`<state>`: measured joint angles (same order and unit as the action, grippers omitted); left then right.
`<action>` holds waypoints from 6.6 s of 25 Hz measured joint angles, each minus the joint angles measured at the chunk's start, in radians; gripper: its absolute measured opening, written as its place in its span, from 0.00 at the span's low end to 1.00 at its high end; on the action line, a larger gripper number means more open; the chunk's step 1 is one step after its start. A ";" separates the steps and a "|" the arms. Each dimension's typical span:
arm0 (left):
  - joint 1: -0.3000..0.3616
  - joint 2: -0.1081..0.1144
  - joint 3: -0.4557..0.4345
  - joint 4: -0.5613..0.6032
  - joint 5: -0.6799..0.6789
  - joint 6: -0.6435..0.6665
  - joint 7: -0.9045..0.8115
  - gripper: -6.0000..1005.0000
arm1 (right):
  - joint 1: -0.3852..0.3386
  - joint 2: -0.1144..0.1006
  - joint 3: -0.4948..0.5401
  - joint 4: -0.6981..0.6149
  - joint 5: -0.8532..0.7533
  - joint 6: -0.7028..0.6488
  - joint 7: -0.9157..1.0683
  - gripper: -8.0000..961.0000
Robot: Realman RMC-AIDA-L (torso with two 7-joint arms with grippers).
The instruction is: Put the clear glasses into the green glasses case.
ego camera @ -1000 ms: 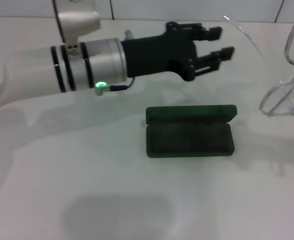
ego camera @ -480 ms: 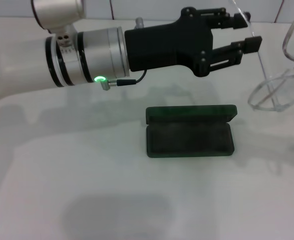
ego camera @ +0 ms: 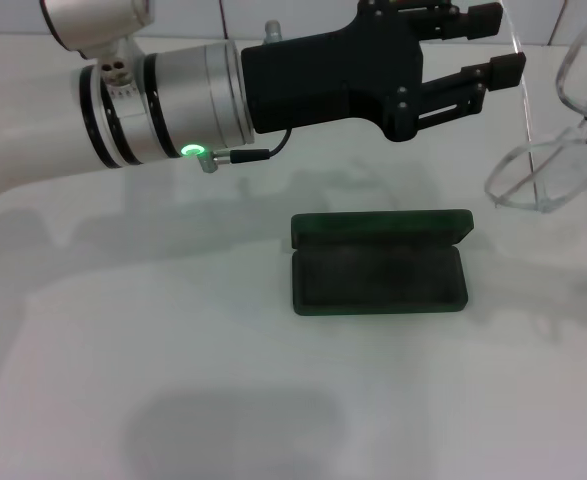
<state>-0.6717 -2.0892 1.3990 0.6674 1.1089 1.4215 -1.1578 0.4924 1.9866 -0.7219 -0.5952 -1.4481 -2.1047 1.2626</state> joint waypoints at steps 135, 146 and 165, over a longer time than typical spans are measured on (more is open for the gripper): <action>0.168 0.032 -0.318 -0.091 -0.016 -0.116 0.018 0.51 | 0.525 0.038 -0.393 -0.294 -0.888 0.345 0.825 0.07; 0.170 0.035 -0.321 -0.091 0.000 -0.116 0.015 0.51 | 0.527 0.036 -0.656 -0.388 -0.900 0.447 0.836 0.07; 0.169 0.034 -0.322 -0.084 0.002 -0.116 0.024 0.51 | 0.520 0.041 -0.877 -0.395 -0.890 0.586 0.892 0.07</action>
<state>-0.5023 -2.0555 1.0767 0.5836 1.1107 1.3058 -1.1334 1.0120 2.0279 -1.5988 -0.9903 -2.3377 -1.5183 2.1546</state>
